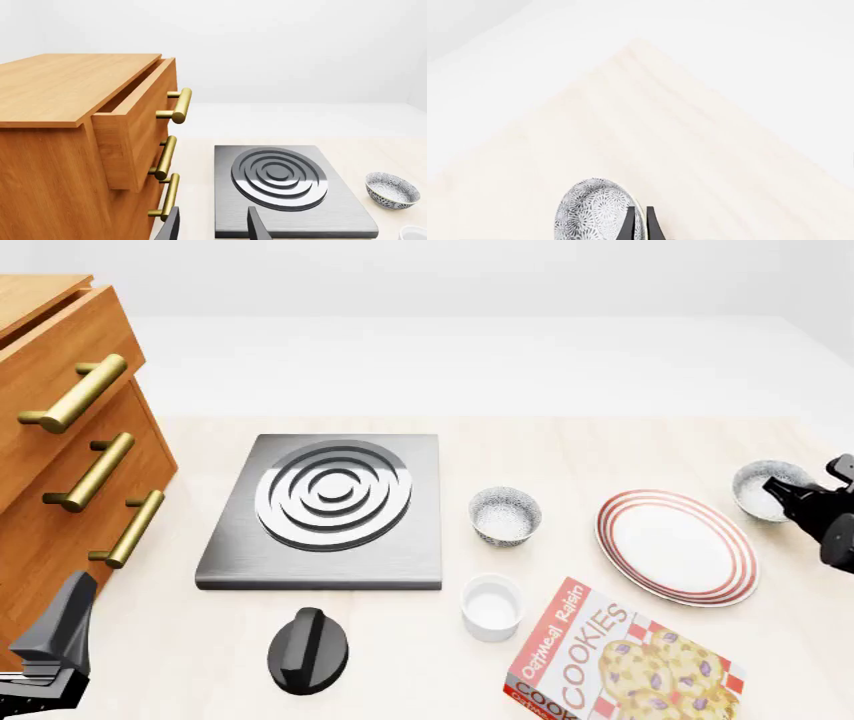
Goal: Pick the akita bowl next to the plate and place it on the plate.
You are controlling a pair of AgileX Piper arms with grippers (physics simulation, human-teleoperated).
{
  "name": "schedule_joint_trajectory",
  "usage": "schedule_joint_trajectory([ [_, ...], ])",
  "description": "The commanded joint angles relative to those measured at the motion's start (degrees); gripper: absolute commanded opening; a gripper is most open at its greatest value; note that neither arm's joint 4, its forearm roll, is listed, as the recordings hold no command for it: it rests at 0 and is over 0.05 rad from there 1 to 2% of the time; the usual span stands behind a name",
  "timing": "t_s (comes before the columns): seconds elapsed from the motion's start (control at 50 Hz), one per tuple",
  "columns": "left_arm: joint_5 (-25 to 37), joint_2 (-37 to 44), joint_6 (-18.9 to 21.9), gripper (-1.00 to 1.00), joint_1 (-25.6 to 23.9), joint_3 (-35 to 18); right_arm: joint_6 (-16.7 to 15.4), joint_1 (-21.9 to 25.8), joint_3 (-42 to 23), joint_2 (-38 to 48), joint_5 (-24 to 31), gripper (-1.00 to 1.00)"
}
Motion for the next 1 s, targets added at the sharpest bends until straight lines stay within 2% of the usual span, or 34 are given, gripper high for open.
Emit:
schedule_joint_trajectory([
  [0.02,0.0,0.0,0.0,1.0,0.0,0.0,0.8,-0.1,0.7,-2.8,1.3,-1.0],
  [1.0,0.0,0.0,0.0,1.0,0.0,0.0,2.1,1.6,6.9,-14.5,3.0,-1.0],
])
